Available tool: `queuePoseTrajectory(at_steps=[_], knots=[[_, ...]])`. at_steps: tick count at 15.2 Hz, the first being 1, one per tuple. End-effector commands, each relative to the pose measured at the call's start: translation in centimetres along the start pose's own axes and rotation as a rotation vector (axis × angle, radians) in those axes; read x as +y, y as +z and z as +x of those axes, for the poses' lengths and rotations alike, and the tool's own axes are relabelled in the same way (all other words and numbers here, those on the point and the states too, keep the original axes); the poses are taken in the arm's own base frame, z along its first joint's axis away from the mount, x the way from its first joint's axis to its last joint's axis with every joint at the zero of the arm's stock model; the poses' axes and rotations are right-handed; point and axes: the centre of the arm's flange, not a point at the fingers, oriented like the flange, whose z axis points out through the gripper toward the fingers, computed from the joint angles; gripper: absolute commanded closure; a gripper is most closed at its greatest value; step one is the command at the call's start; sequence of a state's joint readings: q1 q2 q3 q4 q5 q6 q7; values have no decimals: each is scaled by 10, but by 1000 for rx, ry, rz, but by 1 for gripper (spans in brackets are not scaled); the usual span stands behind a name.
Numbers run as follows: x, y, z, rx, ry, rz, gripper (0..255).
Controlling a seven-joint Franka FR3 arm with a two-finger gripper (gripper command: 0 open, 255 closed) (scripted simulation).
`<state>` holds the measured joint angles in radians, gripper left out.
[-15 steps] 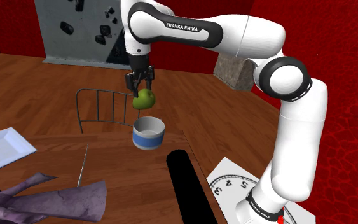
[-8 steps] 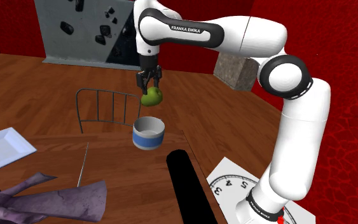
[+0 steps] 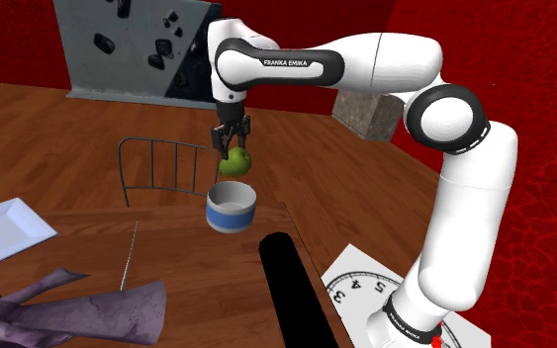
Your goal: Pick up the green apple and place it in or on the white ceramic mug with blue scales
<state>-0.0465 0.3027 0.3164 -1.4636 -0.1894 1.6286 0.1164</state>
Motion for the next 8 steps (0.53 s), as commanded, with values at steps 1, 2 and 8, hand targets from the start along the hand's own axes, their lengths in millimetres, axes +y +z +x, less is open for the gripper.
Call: queuePoseTrajectory(at_steps=[1,2,8], knots=[[-1,11,1,1,0,0,255],[-2,16,2,1,0,0,255],[-5,47,5,1,0,0,255]])
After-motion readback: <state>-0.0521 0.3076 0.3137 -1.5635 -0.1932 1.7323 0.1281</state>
